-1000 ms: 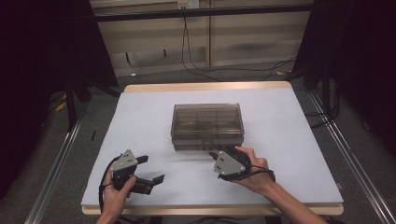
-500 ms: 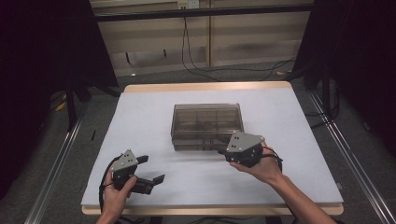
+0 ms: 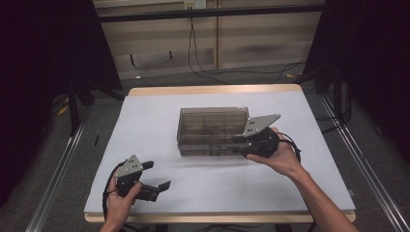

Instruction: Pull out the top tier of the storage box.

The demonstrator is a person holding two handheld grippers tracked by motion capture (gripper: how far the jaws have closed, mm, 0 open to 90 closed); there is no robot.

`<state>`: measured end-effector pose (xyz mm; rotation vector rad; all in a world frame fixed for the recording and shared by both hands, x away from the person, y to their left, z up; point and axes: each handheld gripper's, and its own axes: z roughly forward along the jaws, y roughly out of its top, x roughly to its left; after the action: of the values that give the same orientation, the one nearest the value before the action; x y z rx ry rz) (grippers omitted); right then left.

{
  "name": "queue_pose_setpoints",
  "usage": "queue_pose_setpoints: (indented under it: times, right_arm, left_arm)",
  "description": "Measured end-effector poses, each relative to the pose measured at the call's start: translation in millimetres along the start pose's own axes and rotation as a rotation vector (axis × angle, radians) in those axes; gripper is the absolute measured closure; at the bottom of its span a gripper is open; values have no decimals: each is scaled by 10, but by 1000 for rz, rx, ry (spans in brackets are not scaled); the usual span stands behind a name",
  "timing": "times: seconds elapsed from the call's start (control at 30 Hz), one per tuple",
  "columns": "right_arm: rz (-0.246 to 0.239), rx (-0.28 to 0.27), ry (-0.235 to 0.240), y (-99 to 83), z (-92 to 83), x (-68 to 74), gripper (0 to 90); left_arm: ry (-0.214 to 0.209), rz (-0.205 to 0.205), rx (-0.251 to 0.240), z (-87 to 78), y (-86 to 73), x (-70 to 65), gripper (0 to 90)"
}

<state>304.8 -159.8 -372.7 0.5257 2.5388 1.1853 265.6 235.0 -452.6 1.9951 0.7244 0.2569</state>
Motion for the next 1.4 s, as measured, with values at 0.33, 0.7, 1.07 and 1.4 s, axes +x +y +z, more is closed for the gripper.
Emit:
queue_pose_setpoints:
  times: [0.33,0.7,1.07,1.4]
  right_arm:
    - [-37,55,44,132,61,-120,658]
    - [-57,114,74,93,112,-281,679]
    - [-68,143,87,26,178,-334,676]
    - [-91,217,98,14,307,-297,695]
  left_arm:
    - [2,5,8,11,-3,5,24]
    - [0,1,6,2,-3,6,24]
    - [1,-5,6,7,-7,14,24]
    - [-5,-4,7,6,-6,7,24]
